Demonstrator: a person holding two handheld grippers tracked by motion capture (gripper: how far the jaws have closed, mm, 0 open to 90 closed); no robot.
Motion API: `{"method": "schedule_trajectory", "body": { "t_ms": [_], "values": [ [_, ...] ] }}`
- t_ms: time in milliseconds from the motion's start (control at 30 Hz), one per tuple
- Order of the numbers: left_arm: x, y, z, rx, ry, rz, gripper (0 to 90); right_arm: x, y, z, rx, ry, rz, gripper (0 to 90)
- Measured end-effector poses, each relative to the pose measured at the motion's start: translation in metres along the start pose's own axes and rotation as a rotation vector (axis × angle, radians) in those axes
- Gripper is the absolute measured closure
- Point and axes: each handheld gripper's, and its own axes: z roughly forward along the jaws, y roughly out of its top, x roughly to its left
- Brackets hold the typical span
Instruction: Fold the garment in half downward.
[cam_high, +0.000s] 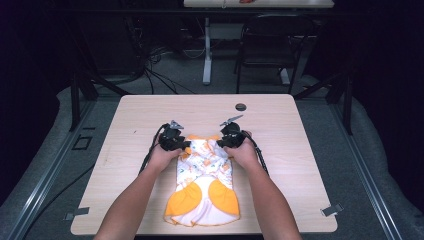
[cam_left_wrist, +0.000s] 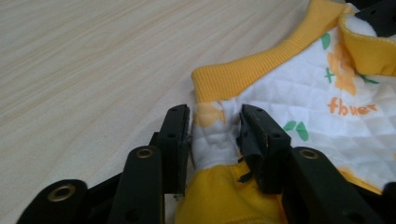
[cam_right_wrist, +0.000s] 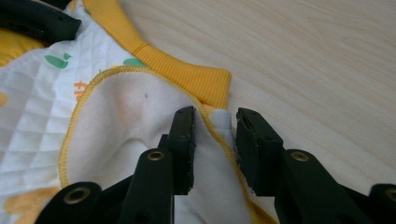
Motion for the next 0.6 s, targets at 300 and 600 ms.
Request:
{"method": "schedule_trajectory", "body": {
  "t_ms": [300,600],
  "values": [
    [-0.0020,0.0005,-0.0003,0.003,-0.005,-0.003,74.7,-0.0009,-0.0014,-0.0005,0.002,0.036,0.031,78.1],
    [-0.0019,0.0009,-0.0010,0.008,-0.015,-0.019,84.1,0.0075,-0.0006,-0.0015,0.003,-0.017,-0.038,87.8]
  ]
}}
